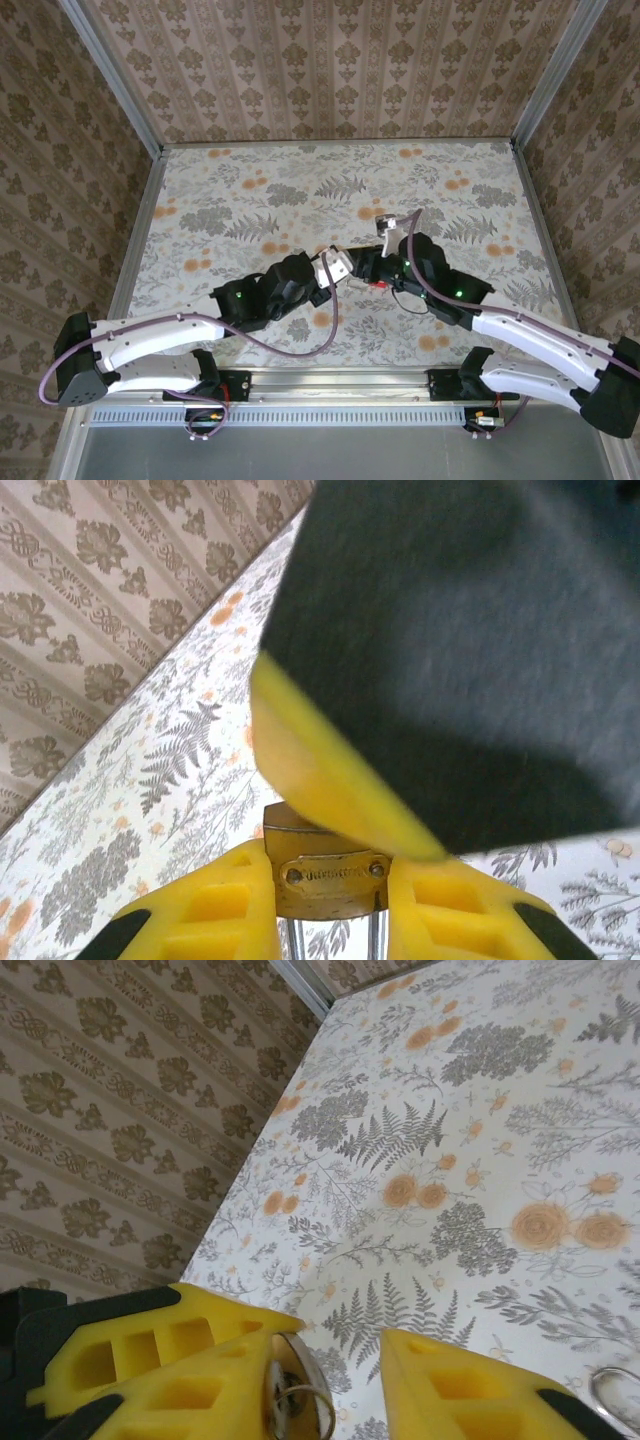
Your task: Unlock with the key
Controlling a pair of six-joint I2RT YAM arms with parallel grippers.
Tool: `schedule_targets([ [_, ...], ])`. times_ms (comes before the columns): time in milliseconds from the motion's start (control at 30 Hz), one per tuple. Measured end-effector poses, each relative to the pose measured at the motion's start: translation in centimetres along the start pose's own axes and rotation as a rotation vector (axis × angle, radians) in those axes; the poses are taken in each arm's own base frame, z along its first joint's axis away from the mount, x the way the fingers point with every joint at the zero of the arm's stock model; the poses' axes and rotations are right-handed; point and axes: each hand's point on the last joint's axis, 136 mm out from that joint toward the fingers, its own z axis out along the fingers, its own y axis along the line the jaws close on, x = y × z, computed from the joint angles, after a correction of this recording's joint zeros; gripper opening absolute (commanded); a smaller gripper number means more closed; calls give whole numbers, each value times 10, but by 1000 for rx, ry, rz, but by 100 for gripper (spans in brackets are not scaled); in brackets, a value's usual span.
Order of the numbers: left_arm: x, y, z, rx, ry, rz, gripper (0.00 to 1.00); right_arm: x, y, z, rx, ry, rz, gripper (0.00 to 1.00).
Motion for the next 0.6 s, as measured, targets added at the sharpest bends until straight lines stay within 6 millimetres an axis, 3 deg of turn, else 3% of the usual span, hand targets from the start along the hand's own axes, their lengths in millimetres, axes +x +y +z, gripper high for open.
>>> schedule_targets([
  [167,9,2,6,-3,37,5,20,-26,-4,-26,20,-47,21,43],
  [300,25,1,10,1,99,22,20,-33,-7,-35,38,-55,20,35],
  [600,31,-3,17,48,224,130,20,-1,-15,-3,17,155,42,24],
])
